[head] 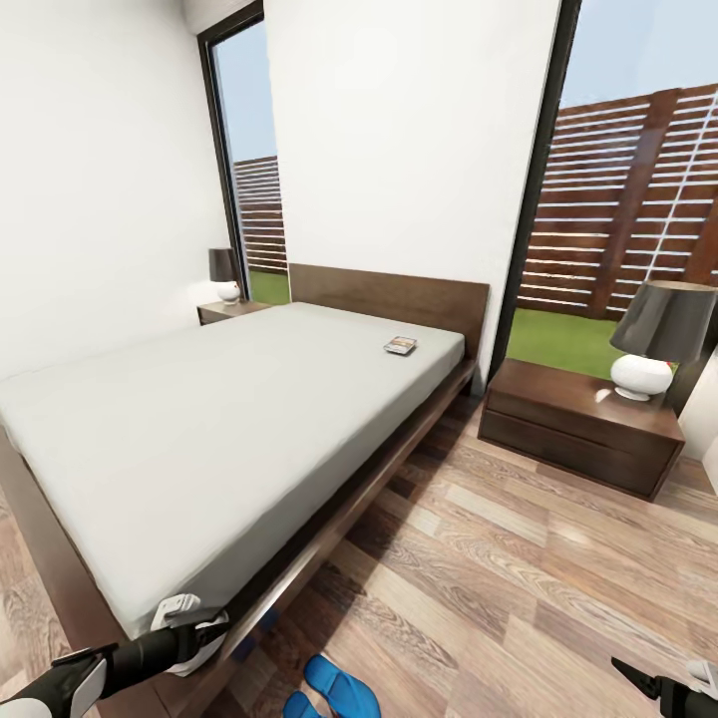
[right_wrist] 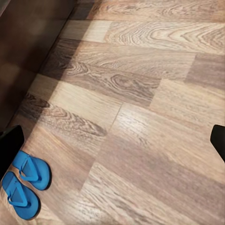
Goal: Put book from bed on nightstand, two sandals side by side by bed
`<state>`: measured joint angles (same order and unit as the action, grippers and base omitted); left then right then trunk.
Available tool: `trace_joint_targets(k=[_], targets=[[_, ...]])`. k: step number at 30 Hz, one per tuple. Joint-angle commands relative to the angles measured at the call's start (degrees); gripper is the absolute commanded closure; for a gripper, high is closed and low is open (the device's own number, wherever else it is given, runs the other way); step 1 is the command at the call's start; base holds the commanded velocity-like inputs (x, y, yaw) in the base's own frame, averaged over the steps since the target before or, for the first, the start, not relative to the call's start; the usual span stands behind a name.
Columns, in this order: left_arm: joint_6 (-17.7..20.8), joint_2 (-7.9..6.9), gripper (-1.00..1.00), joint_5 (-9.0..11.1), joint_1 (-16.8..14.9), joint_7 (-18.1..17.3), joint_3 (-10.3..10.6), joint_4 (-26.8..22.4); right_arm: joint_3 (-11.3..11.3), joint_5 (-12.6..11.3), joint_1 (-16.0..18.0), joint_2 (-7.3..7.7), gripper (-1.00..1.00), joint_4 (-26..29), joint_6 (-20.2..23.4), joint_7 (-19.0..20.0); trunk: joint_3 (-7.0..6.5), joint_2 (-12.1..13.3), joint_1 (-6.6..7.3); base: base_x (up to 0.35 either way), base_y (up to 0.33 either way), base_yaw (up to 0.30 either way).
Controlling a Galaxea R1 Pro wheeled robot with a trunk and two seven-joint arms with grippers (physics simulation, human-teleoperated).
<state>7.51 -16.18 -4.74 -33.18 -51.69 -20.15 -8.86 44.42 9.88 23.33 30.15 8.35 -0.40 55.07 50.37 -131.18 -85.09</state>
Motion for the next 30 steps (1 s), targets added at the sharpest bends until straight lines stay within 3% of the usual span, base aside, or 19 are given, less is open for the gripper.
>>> trace_joint_targets(k=[1, 25, 30], targets=[[0.23, 0.01, -1.0, -0.45, -0.04, -0.17, -0.88, -0.1, 0.49, 0.58, 0.05, 0.0, -1.0, 0.0, -0.04, 0.21, 0.05, -0.02, 0.01, 0.0, 0.0, 0.0], [0.22, 0.01, -1.0, -0.45, -0.04, -0.17, -0.88, -0.1, 0.49, 0.58, 0.07, 0.0, -1.0, 0.0, -0.04, 0.21, 0.05, -0.02, 0.01, 0.0, 0.0, 0.0], [0.22, 0.01, -1.0, -0.45, -0.04, -0.17, -0.86, -0.1, 0.49, 0.58, 0.05, 0.0, -1.0, 0.0, -0.04, 0.21, 0.05, -0.02, 0.01, -0.18, 0.0, 0.0]])
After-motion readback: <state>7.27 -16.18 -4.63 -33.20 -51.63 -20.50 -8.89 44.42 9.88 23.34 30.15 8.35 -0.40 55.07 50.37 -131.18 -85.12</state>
